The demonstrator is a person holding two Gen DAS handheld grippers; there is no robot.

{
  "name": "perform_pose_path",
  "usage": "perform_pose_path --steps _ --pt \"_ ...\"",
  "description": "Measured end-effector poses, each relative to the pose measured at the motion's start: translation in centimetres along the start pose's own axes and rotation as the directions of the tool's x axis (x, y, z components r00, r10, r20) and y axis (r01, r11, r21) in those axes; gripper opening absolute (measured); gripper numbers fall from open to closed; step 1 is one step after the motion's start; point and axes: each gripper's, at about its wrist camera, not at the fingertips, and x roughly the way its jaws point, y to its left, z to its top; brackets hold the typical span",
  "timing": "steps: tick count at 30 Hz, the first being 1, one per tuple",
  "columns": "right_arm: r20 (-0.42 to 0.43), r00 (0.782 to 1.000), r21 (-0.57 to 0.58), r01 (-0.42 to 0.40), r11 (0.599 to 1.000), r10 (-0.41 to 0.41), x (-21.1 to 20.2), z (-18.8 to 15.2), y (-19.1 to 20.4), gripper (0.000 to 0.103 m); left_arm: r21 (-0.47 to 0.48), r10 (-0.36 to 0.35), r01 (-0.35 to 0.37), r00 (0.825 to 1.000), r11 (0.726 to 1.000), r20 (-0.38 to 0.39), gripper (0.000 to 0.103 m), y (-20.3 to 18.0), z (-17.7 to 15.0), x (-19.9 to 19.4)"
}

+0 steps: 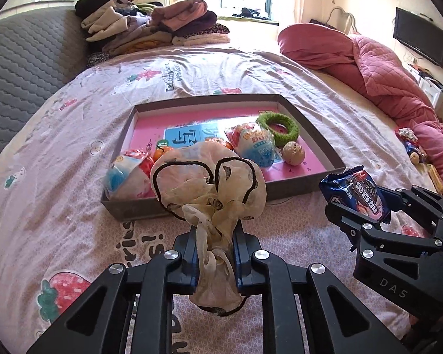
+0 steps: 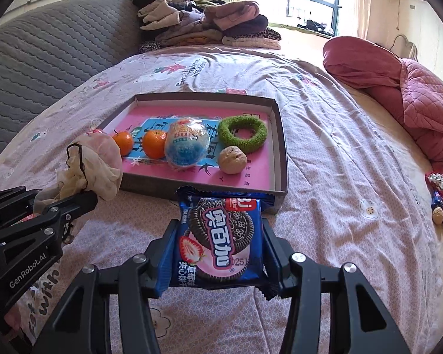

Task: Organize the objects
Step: 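Carry the mesh bag in left gripper and biscuit packet in right gripper over the tray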

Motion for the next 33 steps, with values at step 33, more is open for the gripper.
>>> perform_pose_path --steps 33 --pt "0.188 0.982 -0.042 0.019 0.999 -0.011 -6.2 8.7 0.3 0.052 0.020 0.033 -0.036 0.990 0.999 0.135 0.017 1.6 7.5 -4.6"
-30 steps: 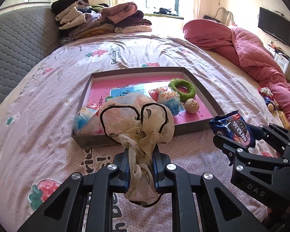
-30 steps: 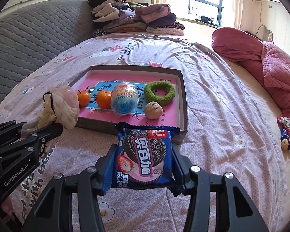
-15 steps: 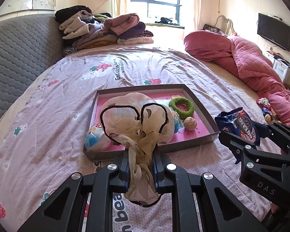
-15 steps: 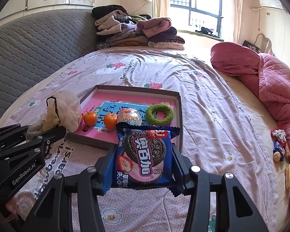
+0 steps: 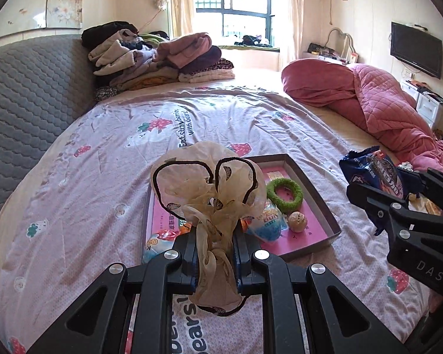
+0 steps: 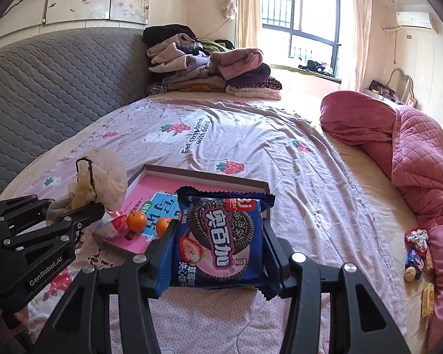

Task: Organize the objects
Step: 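Carry the mesh bag in left gripper and biscuit packet in right gripper over the tray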

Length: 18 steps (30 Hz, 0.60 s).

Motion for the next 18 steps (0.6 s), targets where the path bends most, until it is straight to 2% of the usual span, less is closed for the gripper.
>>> perform_pose_path --steps 10,18 --pt "0.043 0.999 0.003 -0.019 1.000 0.019 0.5 2.7 -0.1 0.052 -0.006 0.023 -0.023 0.999 1.000 0.028 0.017 1.8 2.4 0.9" --pt "0.052 0.998 0.005 -0.023 1.000 0.022 1.8 3.5 -0.1 0.052 -0.014 0.025 -0.025 0.999 1.000 0.027 0.017 2.0 2.7 2.9"
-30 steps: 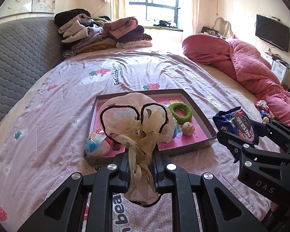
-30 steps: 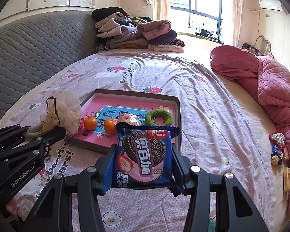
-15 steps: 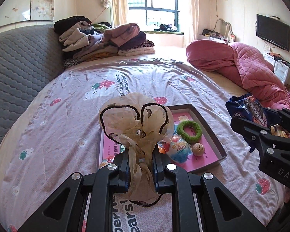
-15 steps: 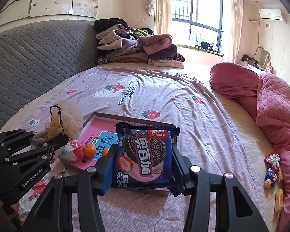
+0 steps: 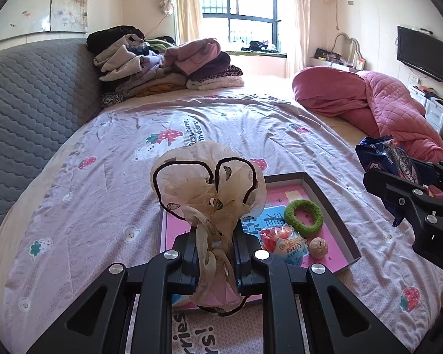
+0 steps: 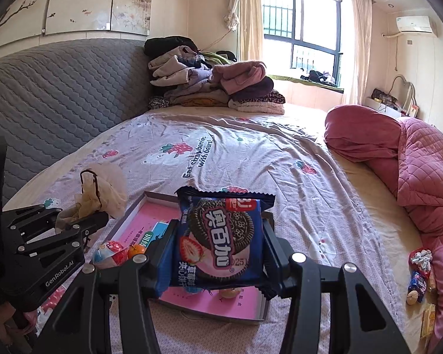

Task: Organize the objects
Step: 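Carry the mesh bag in left gripper and biscuit packet in right gripper over the tray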

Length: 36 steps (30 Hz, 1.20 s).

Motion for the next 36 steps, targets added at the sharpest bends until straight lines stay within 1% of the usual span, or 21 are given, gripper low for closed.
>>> perform_pose_path --steps 5,19,30,36 --pt "-0.004 1.000 0.004 -0.004 1.000 0.004 1.3 0.0 -0.4 0.052 -0.001 -0.007 0.007 1.000 1.000 -0.012 0.017 -0.2 -0.2 1.6" --pt "-0.079 0.997 0.002 -0.001 1.000 0.001 6.0 -1.5 -0.7 0.052 -0.002 -0.016 0.016 0.999 1.000 -0.051 0.018 -0.4 -0.9 5.6" --pt "-0.141 0.990 0.022 0.009 1.000 -0.006 8.5 -3.8 -1.4 0.052 -0.013 -0.015 0.014 0.995 1.000 -0.097 0.018 0.1 -3.3 7.9" --pt "-0.164 0.986 0.031 0.016 0.999 -0.011 9.2 -4.9 -1.7 0.052 -0.015 -0.016 0.014 0.993 1.000 -0.116 0.018 0.1 -4.4 8.7"
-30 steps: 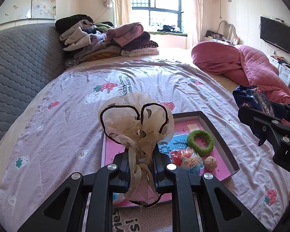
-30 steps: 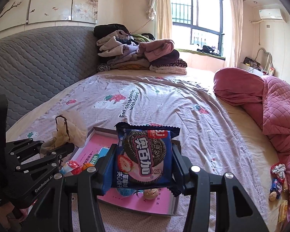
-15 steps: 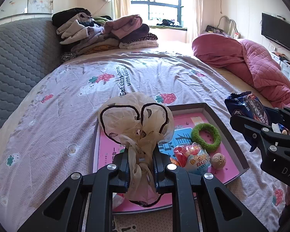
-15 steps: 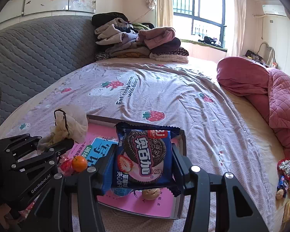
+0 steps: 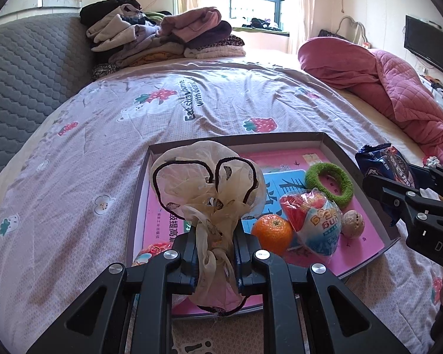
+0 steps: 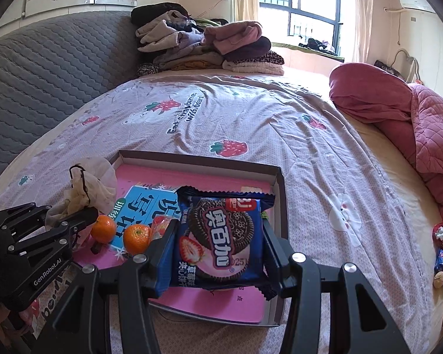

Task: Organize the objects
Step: 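Carry the mesh bag in left gripper and biscuit packet in right gripper over the tray, then lower the mesh bag into the tray with left gripper while right gripper lowers the biscuit packet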

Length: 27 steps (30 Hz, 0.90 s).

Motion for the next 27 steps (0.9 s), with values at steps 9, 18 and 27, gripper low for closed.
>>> perform_pose_path --steps 9,18,27 --pt "-0.033 0.999 0.012 0.020 1.000 -0.019 1.2 -1.2 -1.1 0.052 0.026 -0.006 0.007 1.000 1.000 -0.028 0.018 -1.1 -1.2 1.1" --pt "-0.051 0.998 0.011 0.030 0.999 -0.029 2.0 -1.9 -1.2 0.052 0.034 0.000 0.001 0.999 0.999 -0.039 0.018 -1.4 -1.7 1.6" --pt "-0.064 0.997 0.005 0.031 1.000 -0.031 2.6 -2.6 -1.1 0.052 0.035 -0.006 0.007 0.999 0.999 -0.042 0.018 -1.9 -2.3 1.9"
